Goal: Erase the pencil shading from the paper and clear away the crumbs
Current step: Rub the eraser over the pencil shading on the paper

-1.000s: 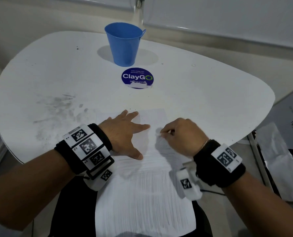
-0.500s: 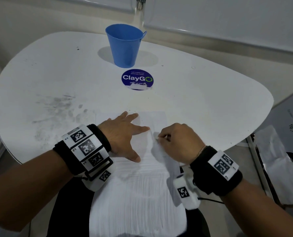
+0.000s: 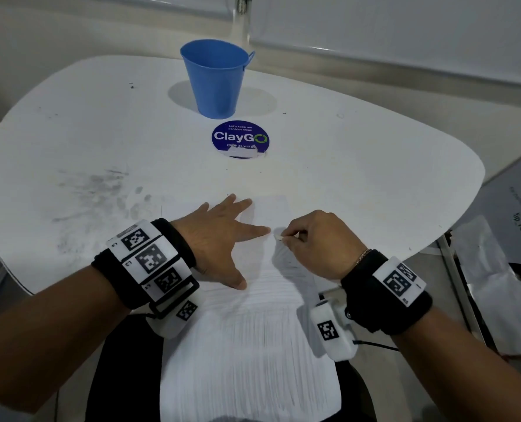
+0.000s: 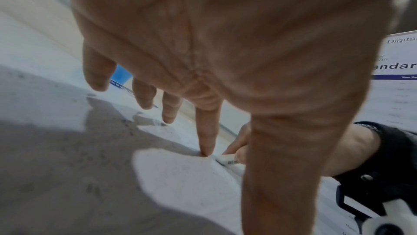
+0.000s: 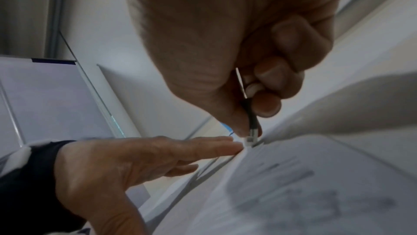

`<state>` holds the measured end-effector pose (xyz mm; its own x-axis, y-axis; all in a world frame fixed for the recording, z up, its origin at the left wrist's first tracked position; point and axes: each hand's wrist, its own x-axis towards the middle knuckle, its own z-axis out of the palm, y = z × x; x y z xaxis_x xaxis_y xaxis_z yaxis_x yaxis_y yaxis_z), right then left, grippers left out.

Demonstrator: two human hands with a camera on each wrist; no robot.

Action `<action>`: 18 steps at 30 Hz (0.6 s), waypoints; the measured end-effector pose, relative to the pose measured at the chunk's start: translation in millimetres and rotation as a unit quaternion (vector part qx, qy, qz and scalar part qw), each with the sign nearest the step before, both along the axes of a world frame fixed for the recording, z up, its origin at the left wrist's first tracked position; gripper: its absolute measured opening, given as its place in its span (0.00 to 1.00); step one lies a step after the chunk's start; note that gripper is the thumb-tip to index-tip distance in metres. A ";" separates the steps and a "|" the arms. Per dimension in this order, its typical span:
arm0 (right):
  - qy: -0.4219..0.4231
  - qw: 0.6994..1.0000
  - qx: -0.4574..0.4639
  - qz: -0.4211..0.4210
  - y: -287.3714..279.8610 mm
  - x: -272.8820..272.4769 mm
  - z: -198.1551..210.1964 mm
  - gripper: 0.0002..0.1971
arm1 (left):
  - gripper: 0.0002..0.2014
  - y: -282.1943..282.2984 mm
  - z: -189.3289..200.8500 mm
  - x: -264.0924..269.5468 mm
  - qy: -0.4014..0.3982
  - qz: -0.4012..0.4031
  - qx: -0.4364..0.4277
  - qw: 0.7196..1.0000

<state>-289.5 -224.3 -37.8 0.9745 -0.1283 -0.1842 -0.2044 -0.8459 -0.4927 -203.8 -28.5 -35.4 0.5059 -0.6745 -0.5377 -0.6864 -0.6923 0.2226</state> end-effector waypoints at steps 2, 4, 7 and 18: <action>-0.004 1.000 -0.004 0.002 -0.8 0.0 1.7 0.08 | 0.50 -0.8 0.0 0.3 0.011 -0.015 0.011 1.000; -0.008 1.000 -0.009 0.002 -2.1 -0.7 4.2 0.08 | 0.49 -0.9 -0.8 0.0 0.016 -0.018 0.013 1.000; 0.006 1.000 -0.011 0.026 -1.2 -3.5 6.3 0.08 | 0.50 -1.1 -3.6 -2.0 0.010 -0.015 -0.004 1.000; 0.018 0.998 -0.059 -0.023 7.0 -7.6 7.5 0.09 | 0.52 -1.6 -5.1 -4.0 0.004 0.003 -0.014 1.000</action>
